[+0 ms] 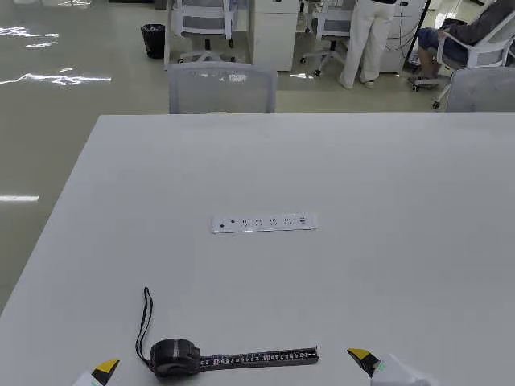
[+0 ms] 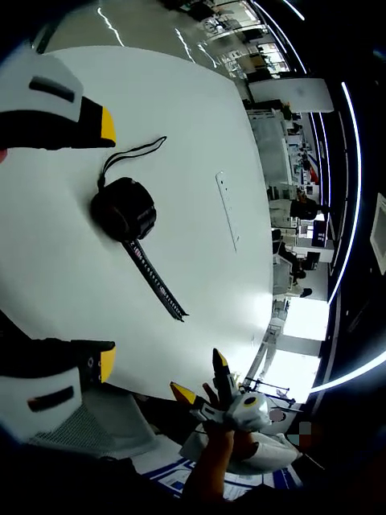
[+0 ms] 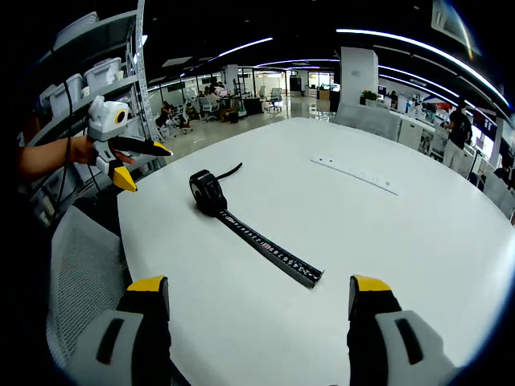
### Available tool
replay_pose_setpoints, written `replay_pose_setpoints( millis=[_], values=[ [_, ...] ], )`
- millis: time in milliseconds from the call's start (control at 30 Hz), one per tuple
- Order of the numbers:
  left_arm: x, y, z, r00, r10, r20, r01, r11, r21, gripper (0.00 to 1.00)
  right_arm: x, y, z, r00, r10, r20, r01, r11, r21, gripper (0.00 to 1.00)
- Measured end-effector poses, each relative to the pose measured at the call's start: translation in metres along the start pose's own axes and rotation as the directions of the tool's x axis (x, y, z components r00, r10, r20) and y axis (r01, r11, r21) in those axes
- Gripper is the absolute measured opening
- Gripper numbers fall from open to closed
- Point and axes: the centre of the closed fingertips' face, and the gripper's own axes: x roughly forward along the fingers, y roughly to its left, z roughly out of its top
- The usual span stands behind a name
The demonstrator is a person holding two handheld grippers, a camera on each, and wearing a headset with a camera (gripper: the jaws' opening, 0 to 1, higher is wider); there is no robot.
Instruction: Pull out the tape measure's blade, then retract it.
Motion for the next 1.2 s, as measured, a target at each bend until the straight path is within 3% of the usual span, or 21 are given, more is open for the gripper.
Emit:
replay_pose_setpoints(
  millis=[333,633,1200],
  values=[
    [-0.001,0.003,0.004,0.9981,0.050,0.035,-0.048,0.997,-0.063,0.99,-0.002,0.001,-0.002,1.0000,-0.008,0.000,0.008,1.000,0.014,0.96],
    [0.000,0.006,0.007,0.9922,0.109,0.060,-0.104,0.992,-0.076,0.99,-0.002,0.000,-0.004,1.0000,-0.008,-0.003,0.009,1.000,0.020,0.95],
    [0.017,0.005,0.001,0.9786,0.198,0.055,-0.193,0.977,-0.094,0.99,-0.001,-0.001,-0.006,0.9999,-0.006,-0.009,0.006,1.000,0.025,0.94]
  ],
)
